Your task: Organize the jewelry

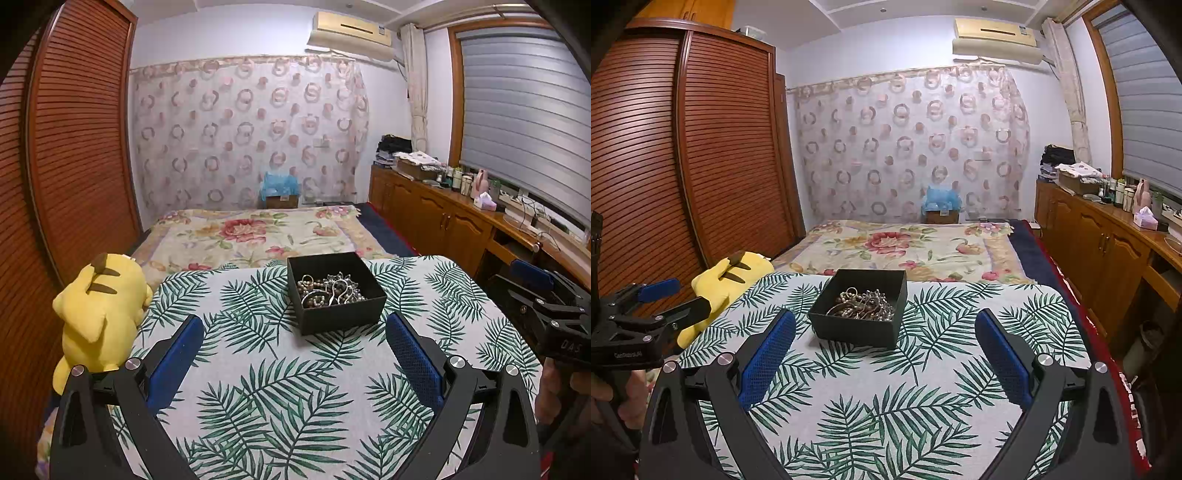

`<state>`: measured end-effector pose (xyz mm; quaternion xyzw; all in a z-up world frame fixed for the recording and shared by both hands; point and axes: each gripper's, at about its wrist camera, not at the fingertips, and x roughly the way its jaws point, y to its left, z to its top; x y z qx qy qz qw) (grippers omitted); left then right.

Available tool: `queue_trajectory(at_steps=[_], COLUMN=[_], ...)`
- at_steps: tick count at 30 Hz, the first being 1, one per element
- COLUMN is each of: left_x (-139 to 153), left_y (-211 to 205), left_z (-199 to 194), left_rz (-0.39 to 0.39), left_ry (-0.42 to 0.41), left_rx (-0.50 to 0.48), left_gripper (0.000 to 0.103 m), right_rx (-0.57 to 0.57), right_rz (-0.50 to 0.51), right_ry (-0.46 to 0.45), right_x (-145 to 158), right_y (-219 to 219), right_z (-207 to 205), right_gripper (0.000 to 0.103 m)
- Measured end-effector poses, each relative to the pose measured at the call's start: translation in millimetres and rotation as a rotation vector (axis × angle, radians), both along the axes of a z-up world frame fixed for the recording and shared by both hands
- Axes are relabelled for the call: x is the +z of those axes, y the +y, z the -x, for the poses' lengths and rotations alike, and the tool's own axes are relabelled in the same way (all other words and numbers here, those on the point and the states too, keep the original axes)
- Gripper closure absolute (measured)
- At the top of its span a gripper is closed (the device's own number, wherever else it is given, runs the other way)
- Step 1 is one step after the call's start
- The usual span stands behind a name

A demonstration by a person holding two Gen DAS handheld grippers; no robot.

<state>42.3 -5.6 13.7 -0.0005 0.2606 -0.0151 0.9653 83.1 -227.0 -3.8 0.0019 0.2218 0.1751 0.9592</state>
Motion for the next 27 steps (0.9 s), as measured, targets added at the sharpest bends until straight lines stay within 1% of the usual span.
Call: queue_trajectory(at_steps=[27], left_x=[3.0], left_y=[0.4], left_z=[3.2], left_rz=[0.005], left_ry=[-0.009], left_rx=[-0.001], left_gripper=[0.008], right_rx=[-0.001], right_rz=[-0.001], right_ry=[0.0], right_x=[0.4], right_y=[0.4], right_z=[0.0], right_gripper=[0.004])
